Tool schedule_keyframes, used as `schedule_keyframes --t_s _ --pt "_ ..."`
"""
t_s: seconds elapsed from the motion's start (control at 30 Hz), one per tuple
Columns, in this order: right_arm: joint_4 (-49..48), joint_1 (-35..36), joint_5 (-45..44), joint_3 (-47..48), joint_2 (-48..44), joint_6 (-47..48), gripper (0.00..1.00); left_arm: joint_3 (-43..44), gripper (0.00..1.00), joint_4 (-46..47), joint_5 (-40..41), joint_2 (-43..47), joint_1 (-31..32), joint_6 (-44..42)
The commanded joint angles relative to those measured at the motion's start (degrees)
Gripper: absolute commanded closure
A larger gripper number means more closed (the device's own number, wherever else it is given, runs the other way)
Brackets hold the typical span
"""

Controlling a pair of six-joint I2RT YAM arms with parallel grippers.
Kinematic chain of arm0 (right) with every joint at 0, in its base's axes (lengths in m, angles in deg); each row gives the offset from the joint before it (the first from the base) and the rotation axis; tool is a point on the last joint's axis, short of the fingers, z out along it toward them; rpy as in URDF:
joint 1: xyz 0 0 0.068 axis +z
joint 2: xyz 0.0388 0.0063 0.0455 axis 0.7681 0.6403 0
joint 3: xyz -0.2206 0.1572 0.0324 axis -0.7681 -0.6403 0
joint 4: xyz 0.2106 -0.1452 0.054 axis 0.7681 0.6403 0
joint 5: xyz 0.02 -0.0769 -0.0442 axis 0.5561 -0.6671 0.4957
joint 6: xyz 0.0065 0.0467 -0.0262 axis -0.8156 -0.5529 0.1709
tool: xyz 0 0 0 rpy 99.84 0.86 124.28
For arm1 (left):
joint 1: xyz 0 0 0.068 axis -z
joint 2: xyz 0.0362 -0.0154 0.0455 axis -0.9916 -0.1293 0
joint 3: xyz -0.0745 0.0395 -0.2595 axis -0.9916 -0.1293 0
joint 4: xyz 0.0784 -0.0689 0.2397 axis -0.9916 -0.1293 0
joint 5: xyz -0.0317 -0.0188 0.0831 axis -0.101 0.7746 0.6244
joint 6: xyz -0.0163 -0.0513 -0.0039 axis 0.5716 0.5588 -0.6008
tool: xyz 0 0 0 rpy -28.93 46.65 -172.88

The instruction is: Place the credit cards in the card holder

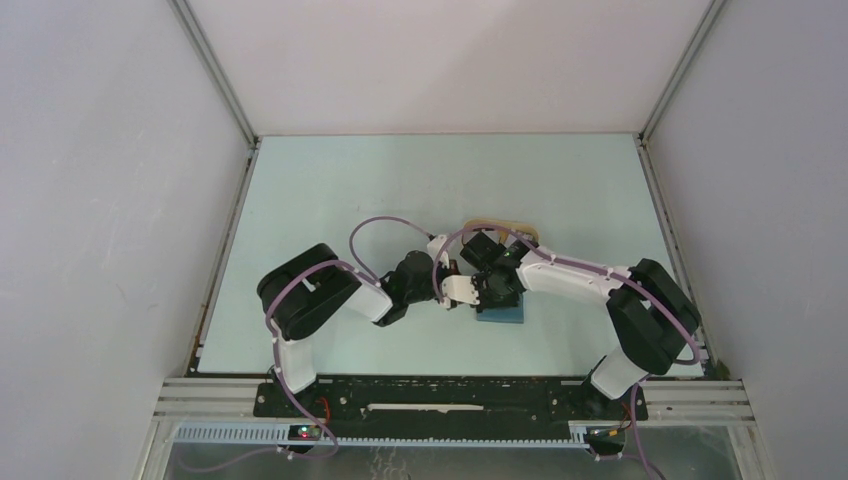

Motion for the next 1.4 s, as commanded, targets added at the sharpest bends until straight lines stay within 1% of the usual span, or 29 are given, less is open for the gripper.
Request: schedule_keyframes --t_s 0.0,0.37,0.5,0.6,0.73,0.9,0.97,1.07,1.23,1.3,1.37 --pt "-0.4 0.4 -0.7 -0.6 3.3 -0.3 1.00 -1.1 0.93 5.2 -0.9 0.5 -0.6 1.4" --pt "0.5 0.3 -0.2 0.1 5.8 -1.0 1.00 -3.7 0.87 8.8 -0.9 2.3 -1.2 2.7" --pt "0.9 -0.4 -0.1 0.4 6.2 -1.2 1.00 -5.3 0.82 9.3 0.0 4.5 -1.6 2.6" --pt "0.8 -1.4 1.2 0.4 4.9 -1.7 1.00 -6.4 0.79 9.3 0.6 6.1 -1.8 2.1" --pt "1.3 -3.3 5.0 0.5 0.3 -2.0 0.87 -7.4 0.75 9.3 1.3 7.6 -2.0 1.5" --pt "2.6 -5.2 7.3 0.5 -4.2 -1.7 0.73 -8.4 0.68 9.3 1.9 9.7 -2.1 0.8" --pt "2.9 -6.1 8.5 0.4 -5.6 -1.6 0.69 -8.9 0.66 9.3 2.4 10.7 -2.1 0.3" --pt "3.1 -7.5 10.5 0.4 -7.4 -1.3 0.65 -9.9 0.64 9.1 3.2 12.4 -2.2 -0.5" --pt "2.7 -10.4 15.3 0.5 -10.5 -1.4 0.66 -12.1 0.62 8.6 5.0 16.7 -2.1 -3.6" --pt "2.7 -11.8 20.1 0.4 -11.9 -1.0 0.69 -13.3 0.61 8.6 5.9 19.2 -2.1 -5.3" --pt "2.5 -12.3 23.7 0.2 -12.5 -0.8 0.76 -14.6 0.59 8.8 6.7 21.7 -2.2 -6.9"
